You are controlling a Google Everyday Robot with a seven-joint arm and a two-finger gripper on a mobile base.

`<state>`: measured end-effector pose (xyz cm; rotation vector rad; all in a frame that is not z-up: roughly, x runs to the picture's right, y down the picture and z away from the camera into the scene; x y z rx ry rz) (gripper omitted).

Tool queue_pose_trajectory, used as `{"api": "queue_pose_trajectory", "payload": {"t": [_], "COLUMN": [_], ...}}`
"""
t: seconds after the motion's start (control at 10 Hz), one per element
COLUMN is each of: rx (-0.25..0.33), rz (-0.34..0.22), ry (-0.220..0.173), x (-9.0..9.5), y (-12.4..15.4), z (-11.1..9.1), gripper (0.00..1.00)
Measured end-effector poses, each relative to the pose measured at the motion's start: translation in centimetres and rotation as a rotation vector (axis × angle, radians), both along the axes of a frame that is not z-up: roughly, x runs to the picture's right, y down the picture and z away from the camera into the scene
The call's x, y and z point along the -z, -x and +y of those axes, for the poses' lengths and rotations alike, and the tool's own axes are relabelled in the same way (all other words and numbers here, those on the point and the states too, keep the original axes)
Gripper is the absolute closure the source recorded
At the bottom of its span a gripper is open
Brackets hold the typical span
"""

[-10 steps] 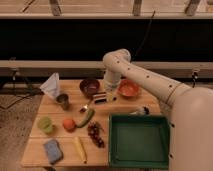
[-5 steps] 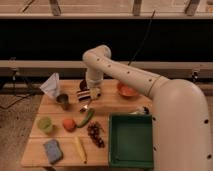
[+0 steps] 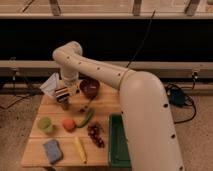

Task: Place eraser in metal cup

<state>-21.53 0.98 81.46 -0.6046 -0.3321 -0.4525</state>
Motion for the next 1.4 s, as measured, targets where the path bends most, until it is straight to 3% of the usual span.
{"api": "queue_pose_trajectory", "payload": {"t": [0.1,0.4,0.6,0.9,1.1,1.4], "rx": [0.026,0.098,0.110,0.099,0.087,0.077], "rz": [-0.009,-0.025,-0.014,0.004,0.011,-0.017], "ry": [-0.006,-0.007,0.001,0.014,0.023,0.045], "x": [-0.1,-1.4,-2.3,-3.0,-3.1,-3.1], "y": [1.8,6.0,6.1,3.7,2.0,1.9], "z": [0.0,1.0,1.4,1.4,1.1,1.7], "gripper": [0.98,0.70,0.52,0.23,0.20,0.20]}}
